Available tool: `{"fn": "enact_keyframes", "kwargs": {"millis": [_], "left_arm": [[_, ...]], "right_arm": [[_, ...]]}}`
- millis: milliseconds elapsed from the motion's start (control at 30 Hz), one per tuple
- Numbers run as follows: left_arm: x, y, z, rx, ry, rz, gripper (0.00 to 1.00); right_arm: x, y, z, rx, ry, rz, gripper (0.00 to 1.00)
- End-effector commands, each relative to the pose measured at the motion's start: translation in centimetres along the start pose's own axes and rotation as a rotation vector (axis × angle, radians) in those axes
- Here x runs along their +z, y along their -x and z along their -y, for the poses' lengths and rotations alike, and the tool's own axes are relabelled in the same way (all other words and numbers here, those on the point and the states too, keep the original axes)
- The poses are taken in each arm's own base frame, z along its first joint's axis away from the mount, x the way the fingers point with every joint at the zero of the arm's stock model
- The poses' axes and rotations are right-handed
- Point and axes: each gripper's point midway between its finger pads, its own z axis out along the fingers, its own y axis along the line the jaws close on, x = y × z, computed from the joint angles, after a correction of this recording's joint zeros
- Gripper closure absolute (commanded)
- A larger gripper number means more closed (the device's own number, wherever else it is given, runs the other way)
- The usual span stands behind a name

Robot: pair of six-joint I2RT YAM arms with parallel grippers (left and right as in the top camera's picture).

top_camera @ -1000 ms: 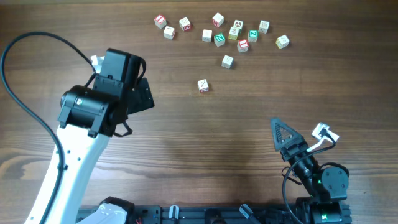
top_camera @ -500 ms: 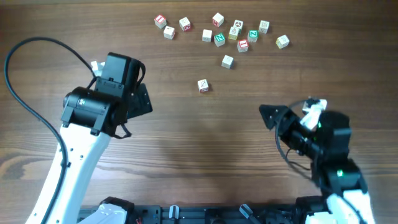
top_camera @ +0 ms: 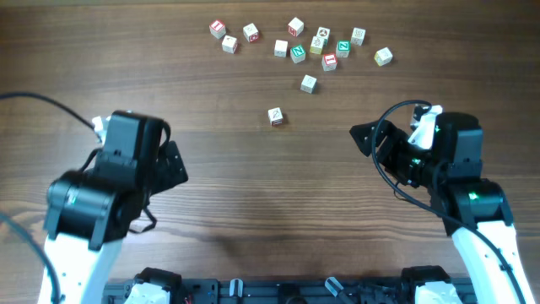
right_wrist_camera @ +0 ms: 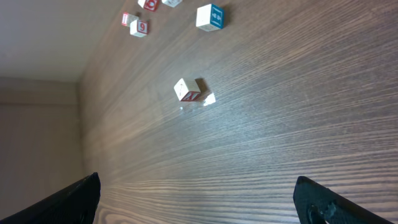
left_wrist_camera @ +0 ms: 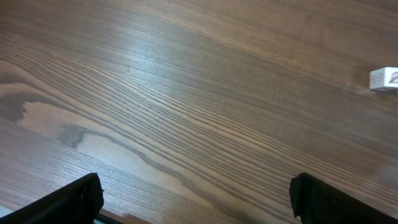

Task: Form a tower
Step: 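Raise the right arm and reach toward blocks at top center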

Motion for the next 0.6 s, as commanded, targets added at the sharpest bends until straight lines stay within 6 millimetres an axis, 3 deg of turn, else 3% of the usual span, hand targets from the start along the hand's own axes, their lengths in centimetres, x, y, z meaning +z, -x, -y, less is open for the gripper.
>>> {"fn": "enact_keyframes", "kwargs": {"millis": [0,367,433,567], "left_arm": [[-0.6,-0.3,-0.5,-0.021,-0.010,0.017,0.00],[-0.5,-0.3,-0.5,-0.020,-0.008,0.014,0.00],[-0.5,-0.3,-0.5,-0.020,-0.008,0.014,0.00],[-0.5,-0.3,-0.5,-0.020,-0.008,0.014,0.00]], "right_arm": [[0.1,0.7,-0.6,-0.017,0.009,0.013,0.01],[-3.1,6.8,-5.0,-0.185,-0.067,0.141,0.01],[-2.5,8.7,-4.9,-0.208,-0.150,0.132,0.01],[1.7,11.6,-4.8,-0.220,-0.245,0.086,0.00]]}}
